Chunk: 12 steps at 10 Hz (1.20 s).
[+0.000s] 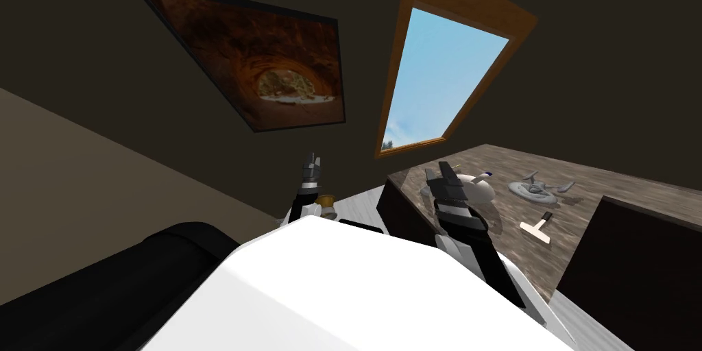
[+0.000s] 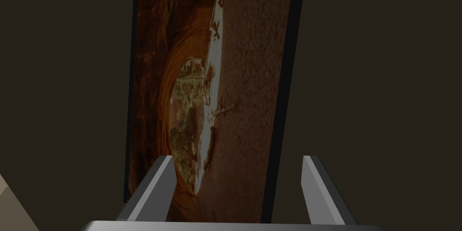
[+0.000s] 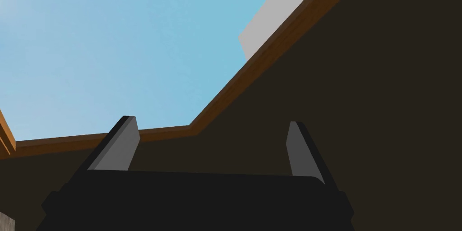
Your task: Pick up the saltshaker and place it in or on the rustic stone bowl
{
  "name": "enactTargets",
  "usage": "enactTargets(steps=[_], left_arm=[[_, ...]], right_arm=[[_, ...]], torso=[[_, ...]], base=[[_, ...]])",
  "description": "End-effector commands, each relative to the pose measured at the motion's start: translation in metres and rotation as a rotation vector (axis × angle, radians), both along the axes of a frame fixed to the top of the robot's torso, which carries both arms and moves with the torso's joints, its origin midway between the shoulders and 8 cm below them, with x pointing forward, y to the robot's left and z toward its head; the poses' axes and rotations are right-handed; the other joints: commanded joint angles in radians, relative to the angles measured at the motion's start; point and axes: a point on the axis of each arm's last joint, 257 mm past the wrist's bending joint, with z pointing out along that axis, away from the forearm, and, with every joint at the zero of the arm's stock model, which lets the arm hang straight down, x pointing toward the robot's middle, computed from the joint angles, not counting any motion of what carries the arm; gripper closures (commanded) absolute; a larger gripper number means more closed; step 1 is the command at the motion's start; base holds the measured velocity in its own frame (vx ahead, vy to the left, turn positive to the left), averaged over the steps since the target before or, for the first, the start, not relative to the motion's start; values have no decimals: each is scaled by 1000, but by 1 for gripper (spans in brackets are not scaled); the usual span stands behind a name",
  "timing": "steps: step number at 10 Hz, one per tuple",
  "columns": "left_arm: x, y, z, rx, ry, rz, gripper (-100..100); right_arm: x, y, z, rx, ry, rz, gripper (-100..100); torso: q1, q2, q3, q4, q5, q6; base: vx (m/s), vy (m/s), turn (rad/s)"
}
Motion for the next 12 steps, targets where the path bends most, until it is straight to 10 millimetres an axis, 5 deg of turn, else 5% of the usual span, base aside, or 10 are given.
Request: enactTargets(steps=[1,12], left_arm=[[0,0,0,0,0,0,0],[0,0,0,0,0,0,0]], right_arm=[[0,-6,-13,-56,36,1,-100],[-4,-46,-77,-371,234,41,-100]], torso=[[0,0,0,0,0,0],[0,1,1,0,0,0]], base=[[62,3,93],[39,0,63]])
